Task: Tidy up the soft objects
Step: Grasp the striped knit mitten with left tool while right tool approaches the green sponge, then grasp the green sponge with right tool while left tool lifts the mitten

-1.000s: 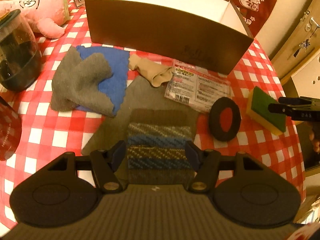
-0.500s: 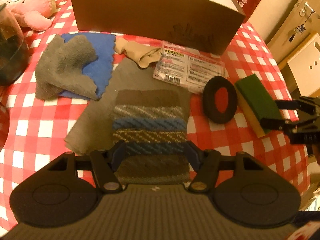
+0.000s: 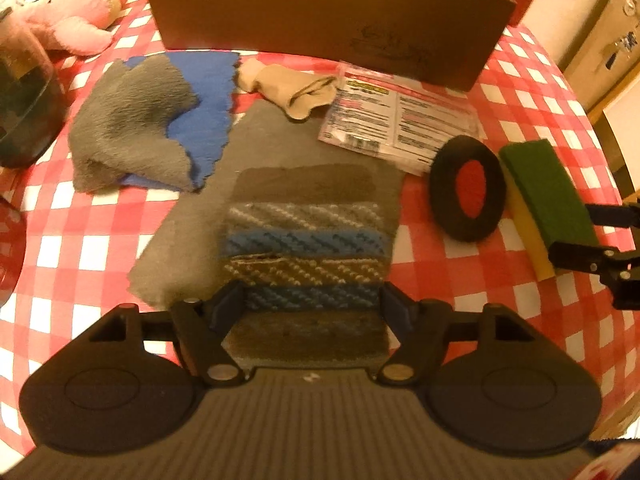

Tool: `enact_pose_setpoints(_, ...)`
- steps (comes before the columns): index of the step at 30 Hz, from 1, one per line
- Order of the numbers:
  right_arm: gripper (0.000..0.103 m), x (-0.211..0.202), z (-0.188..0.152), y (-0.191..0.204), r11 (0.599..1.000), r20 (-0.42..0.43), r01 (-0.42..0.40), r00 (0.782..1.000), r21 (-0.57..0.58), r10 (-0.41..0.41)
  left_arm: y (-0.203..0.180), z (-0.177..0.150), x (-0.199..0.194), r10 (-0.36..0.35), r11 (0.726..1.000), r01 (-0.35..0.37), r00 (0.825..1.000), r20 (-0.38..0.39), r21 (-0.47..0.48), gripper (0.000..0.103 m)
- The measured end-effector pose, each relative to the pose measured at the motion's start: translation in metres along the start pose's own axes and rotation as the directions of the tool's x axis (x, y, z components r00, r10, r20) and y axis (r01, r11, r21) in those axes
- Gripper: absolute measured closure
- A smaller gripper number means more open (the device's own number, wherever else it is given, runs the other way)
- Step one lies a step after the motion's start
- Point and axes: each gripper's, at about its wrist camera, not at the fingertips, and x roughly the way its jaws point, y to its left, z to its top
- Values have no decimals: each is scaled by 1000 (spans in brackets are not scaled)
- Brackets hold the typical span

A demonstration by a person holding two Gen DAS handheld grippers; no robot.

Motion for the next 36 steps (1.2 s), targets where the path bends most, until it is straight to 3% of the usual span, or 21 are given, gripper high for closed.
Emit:
enact_pose_setpoints(2, 21, 0, 0, 1, 1000, -2, 5, 1000, 1, -5, 7, 1, -1, 1, 1000, -1, 1000, -6, -21, 25)
enact_pose_setpoints(8, 20, 1, 5, 3, 999, 1, 16, 1000, 28, -16, 14, 0, 5, -39, 998, 39, 999, -8, -46, 28)
enact_pose_setpoints(11, 19, 4, 8, 5, 999, 0, 31, 1000, 40, -31, 14, -1, 2, -71, 997, 71, 997, 12, -31, 55)
enact_pose_setpoints(12, 19, 5, 9, 5, 998, -1, 36, 999, 45, -36, 15, 0, 1, -87, 996, 88, 996, 18, -26, 72)
enact_pose_setpoints(13, 19, 6, 9, 5, 998, 0, 38, 999, 50, -38, 16, 0, -1, -108, 994, 108, 994, 23, -25, 80)
enact_pose_setpoints(19, 18, 7, 12, 5, 997, -1, 54, 999, 60, -54, 11, -2, -20, -105, 994, 102, 992, 70, 40, 85)
enact_pose_setpoints(28, 18, 12, 20, 9, 994, 8, 89, 996, 64, -90, 23, 13, -53, -101, 995, 97, 982, 157, 32, 85)
enact_pose_setpoints(36, 19, 28, 21, 12, 983, -9, 182, 983, 36, -182, 30, 17, -58, -100, 995, 96, 980, 172, 28, 84)
